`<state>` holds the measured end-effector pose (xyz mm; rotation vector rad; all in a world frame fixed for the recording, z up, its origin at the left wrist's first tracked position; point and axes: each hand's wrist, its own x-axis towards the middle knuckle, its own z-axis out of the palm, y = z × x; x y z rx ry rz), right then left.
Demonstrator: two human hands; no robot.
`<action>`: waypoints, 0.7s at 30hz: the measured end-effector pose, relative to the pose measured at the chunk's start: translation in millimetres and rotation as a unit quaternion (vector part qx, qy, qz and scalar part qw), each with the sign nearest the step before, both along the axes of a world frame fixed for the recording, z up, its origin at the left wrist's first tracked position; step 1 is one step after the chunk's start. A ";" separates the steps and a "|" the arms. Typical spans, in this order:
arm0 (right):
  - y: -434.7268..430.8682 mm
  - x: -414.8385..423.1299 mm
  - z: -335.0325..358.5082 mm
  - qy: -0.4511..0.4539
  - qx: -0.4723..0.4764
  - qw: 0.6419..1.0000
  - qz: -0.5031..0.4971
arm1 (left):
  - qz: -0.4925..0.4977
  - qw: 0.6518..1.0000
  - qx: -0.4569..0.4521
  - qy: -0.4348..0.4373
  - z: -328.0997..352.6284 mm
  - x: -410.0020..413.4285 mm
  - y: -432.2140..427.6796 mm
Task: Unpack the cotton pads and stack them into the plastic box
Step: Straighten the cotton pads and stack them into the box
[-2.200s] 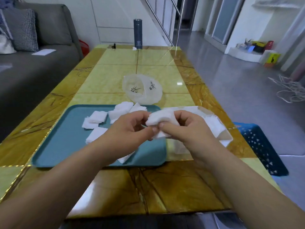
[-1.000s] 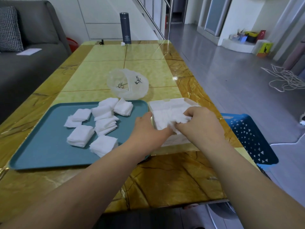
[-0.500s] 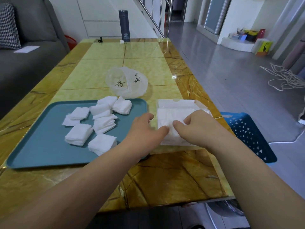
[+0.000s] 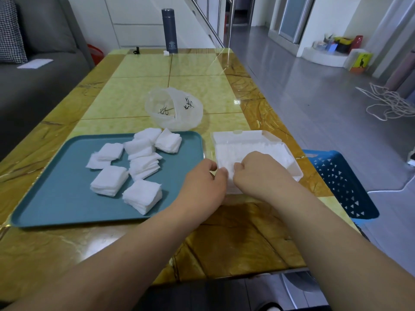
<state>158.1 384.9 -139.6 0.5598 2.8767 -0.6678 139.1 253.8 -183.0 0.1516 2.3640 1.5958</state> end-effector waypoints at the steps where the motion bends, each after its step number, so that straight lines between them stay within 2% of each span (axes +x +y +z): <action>1: -0.9 0.3 3.8 -0.016 0.003 1.000 -0.001 | -0.002 1.000 0.006 -0.006 -0.6 -0.3 -0.7; 3: -2.7 1.5 13.4 -0.047 0.042 0.998 -0.005 | -0.011 1.000 0.018 -0.021 2.3 0.8 -4.2; 5: -7.6 3.8 24.8 -0.041 0.088 0.995 -0.012 | -0.015 0.999 0.033 -0.034 8.8 3.8 -13.0; 8: -22.7 7.7 40.5 0.071 0.114 0.991 -0.014 | -0.019 1.000 0.007 -0.009 22.8 7.5 -39.2; 10: -41.4 8.4 40.0 0.173 0.052 0.983 0.018 | -0.014 0.999 -0.030 0.035 27.2 4.3 -65.5; 12: -60.1 6.5 30.3 0.208 -0.046 0.974 0.071 | -0.002 0.990 -0.103 0.102 29.3 -4.2 -91.8; 14: -81.8 -0.1 18.2 0.152 -0.100 0.976 0.118 | 0.001 0.964 -0.218 0.151 32.6 -14.3 -125.5; 17: -102.4 -10.3 3.4 0.059 -0.128 0.979 0.144 | -0.022 0.921 -0.361 0.147 32.9 -24.6 -161.5; 19: -112.5 -17.0 -4.3 0.031 -0.122 0.981 0.149 | -0.027 0.917 -0.379 0.124 29.4 -25.6 -171.8; 21: -121.0 -23.9 -10.3 0.013 -0.119 0.981 0.150 | -0.033 0.929 -0.354 0.098 22.2 -27.7 -174.4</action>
